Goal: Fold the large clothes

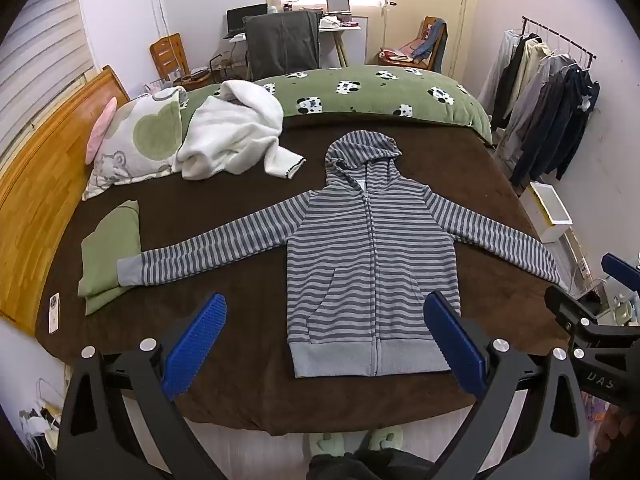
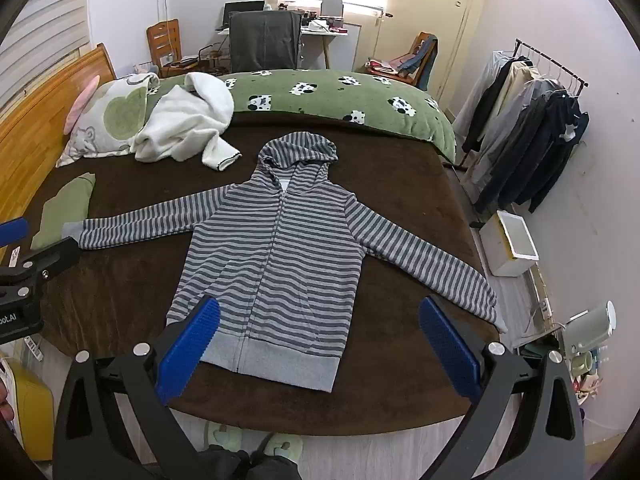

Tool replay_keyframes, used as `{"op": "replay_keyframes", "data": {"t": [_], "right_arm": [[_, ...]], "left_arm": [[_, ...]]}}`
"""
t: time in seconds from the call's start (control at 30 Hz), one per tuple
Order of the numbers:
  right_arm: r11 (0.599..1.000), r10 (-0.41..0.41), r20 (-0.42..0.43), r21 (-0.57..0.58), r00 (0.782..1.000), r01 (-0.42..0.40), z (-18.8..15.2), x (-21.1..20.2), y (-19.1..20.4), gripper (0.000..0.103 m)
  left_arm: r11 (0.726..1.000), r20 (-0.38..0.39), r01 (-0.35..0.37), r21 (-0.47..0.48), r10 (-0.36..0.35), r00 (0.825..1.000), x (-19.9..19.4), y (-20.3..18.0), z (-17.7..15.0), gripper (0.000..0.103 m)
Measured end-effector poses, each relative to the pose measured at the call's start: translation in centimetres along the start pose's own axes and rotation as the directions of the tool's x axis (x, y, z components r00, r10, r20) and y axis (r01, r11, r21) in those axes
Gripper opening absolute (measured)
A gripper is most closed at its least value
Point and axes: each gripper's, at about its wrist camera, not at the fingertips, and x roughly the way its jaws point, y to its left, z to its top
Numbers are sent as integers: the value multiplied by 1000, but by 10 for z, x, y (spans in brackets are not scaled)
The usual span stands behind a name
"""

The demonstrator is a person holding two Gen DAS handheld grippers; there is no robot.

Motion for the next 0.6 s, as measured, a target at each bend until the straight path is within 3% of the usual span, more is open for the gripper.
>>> {"op": "replay_keyframes", "data": {"t": [0.6], "right_arm": [[1000,-3,5,-1,1000,3,2,2,2,97]], "left_arm": [[1000,-3,14,1,-14,1000,-1,-6,-1,97]]}}
